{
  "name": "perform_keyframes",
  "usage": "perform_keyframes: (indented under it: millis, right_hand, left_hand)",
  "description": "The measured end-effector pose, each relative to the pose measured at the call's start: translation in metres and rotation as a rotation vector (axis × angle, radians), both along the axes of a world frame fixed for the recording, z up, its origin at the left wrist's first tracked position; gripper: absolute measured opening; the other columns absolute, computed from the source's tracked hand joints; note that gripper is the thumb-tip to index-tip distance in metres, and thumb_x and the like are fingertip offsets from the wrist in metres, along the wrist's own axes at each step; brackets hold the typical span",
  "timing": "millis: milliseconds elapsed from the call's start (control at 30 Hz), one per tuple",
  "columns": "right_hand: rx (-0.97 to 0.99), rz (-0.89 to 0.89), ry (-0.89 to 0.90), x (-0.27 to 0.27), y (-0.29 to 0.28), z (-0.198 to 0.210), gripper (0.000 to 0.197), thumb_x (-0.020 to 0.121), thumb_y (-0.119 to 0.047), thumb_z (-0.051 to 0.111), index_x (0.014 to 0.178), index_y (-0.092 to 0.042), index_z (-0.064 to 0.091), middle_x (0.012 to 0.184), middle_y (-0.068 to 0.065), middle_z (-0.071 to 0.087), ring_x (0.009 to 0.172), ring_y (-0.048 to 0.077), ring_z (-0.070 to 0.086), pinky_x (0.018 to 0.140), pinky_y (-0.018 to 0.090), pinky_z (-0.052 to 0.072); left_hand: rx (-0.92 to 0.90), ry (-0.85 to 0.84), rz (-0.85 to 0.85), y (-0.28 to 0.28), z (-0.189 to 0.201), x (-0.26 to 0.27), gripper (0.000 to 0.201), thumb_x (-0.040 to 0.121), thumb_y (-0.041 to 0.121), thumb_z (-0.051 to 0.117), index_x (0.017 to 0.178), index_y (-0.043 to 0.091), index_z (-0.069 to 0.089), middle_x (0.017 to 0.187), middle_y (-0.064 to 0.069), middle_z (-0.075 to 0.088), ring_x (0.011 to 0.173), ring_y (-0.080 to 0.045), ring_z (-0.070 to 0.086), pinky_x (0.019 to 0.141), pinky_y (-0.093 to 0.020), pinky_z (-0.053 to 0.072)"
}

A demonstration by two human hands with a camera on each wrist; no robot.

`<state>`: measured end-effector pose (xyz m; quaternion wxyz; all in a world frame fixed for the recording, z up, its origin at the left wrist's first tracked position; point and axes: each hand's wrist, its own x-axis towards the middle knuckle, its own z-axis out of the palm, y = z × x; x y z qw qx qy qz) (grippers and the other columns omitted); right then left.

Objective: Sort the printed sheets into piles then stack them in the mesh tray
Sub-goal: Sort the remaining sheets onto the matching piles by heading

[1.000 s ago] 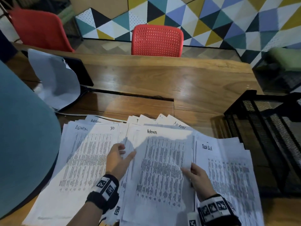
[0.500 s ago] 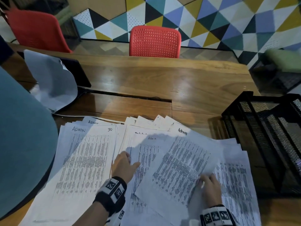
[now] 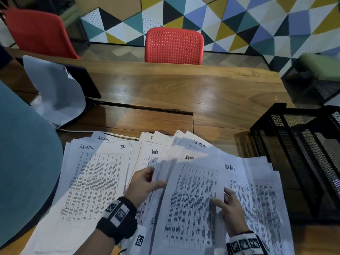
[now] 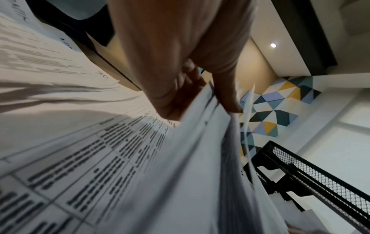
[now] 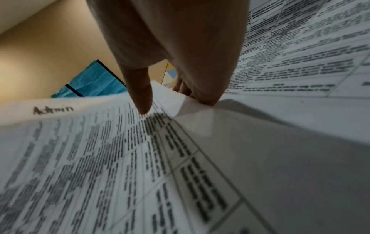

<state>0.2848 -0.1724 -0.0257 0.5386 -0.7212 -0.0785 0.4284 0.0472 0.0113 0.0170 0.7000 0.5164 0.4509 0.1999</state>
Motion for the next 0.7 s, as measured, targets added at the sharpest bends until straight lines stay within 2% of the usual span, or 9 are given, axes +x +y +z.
perform_keyframes:
  millis: [133, 267, 333, 400, 433, 500, 567, 633, 700]
  right_hand:
    - [0.006, 0.029, 0.016, -0.005, 0.005, 0.010, 0.020, 0.075, 0.007, 0.068, 0.094, 0.001, 0.068, 0.095, 0.025, 0.069, 0.079, 0.033, 0.065, 0.055, 0.033, 0.054]
    - [0.077, -0.050, 0.101, -0.005, 0.001, 0.019, 0.010, 0.082, -0.002, 0.063, 0.090, 0.004, 0.067, 0.074, 0.008, 0.074, 0.082, 0.031, 0.062, 0.072, 0.038, 0.051]
    - [0.111, -0.071, 0.225, -0.011, 0.013, 0.026, 0.028, 0.081, -0.026, 0.068, 0.090, -0.001, 0.063, 0.060, -0.003, 0.072, 0.075, 0.023, 0.057, 0.068, 0.030, 0.045]
    - [0.203, -0.335, 0.327, -0.013, 0.028, 0.023, 0.060, 0.063, -0.059, 0.066, 0.085, -0.004, 0.059, 0.063, 0.009, 0.073, 0.064, 0.020, 0.055, 0.063, 0.025, 0.041]
    - [0.309, -0.465, 0.385, -0.011, 0.032, 0.018, 0.058, 0.075, -0.063, 0.055, 0.077, -0.005, 0.055, 0.070, 0.016, 0.073, 0.062, 0.021, 0.060, 0.064, 0.025, 0.045]
    - [0.431, -0.320, 0.512, -0.008, 0.031, 0.013, 0.044, 0.084, -0.044, 0.059, 0.086, 0.000, 0.059, 0.096, 0.019, 0.074, 0.087, 0.023, 0.071, 0.078, 0.031, 0.055]
    - [0.193, -0.078, 0.356, -0.005, 0.017, 0.006, 0.046, 0.071, -0.031, 0.074, 0.105, 0.000, 0.064, 0.104, 0.015, 0.071, 0.104, 0.031, 0.066, 0.082, 0.039, 0.053]
    - [0.128, -0.060, 0.115, 0.001, 0.010, 0.005, 0.016, 0.084, -0.006, 0.062, 0.098, 0.001, 0.066, 0.091, 0.012, 0.073, 0.103, 0.037, 0.061, 0.080, 0.039, 0.048]
    - [0.127, -0.009, -0.023, 0.000, 0.013, 0.006, 0.014, 0.077, 0.004, 0.063, 0.091, 0.004, 0.063, 0.075, 0.005, 0.074, 0.092, 0.035, 0.062, 0.073, 0.035, 0.046]
  left_hand:
    - [-0.105, -0.062, 0.110, 0.002, 0.004, 0.001, 0.022, 0.092, 0.029, 0.065, 0.102, 0.011, 0.074, 0.108, -0.012, 0.076, 0.104, -0.028, 0.071, 0.094, -0.044, 0.054]
    - [-0.172, -0.033, 0.195, 0.004, 0.002, -0.001, 0.030, 0.098, 0.032, 0.056, 0.100, 0.008, 0.073, 0.104, -0.013, 0.077, 0.098, -0.025, 0.074, 0.082, -0.036, 0.059]
    - [-0.172, -0.020, 0.197, 0.005, -0.001, -0.002, 0.031, 0.099, 0.032, 0.055, 0.108, 0.008, 0.071, 0.106, -0.013, 0.076, 0.102, -0.029, 0.072, 0.089, -0.045, 0.057]
    - [-0.174, -0.042, 0.194, 0.005, 0.001, -0.002, 0.027, 0.099, 0.028, 0.054, 0.110, 0.010, 0.069, 0.107, -0.008, 0.077, 0.099, -0.022, 0.074, 0.080, -0.033, 0.058]
    - [-0.175, -0.058, 0.183, 0.005, 0.002, -0.001, 0.025, 0.098, 0.029, 0.056, 0.110, 0.010, 0.069, 0.108, -0.007, 0.077, 0.101, -0.021, 0.073, 0.080, -0.030, 0.058]
    - [-0.150, -0.081, 0.125, 0.005, 0.005, -0.001, 0.036, 0.092, 0.039, 0.066, 0.108, 0.008, 0.070, 0.112, -0.008, 0.075, 0.110, -0.025, 0.069, 0.096, -0.040, 0.051]
    - [-0.144, -0.114, 0.055, 0.005, 0.010, -0.001, 0.047, 0.083, 0.046, 0.073, 0.102, 0.004, 0.070, 0.112, -0.011, 0.074, 0.112, -0.027, 0.067, 0.105, -0.049, 0.042]
    - [-0.146, -0.144, 0.029, 0.005, 0.016, 0.000, 0.036, 0.083, 0.041, 0.073, 0.094, 0.007, 0.071, 0.106, -0.010, 0.076, 0.106, -0.020, 0.069, 0.102, -0.044, 0.042]
    - [-0.155, -0.200, 0.045, 0.005, 0.023, 0.003, 0.039, 0.075, 0.040, 0.076, 0.100, 0.009, 0.071, 0.107, -0.009, 0.076, 0.103, -0.017, 0.071, 0.094, -0.036, 0.047]
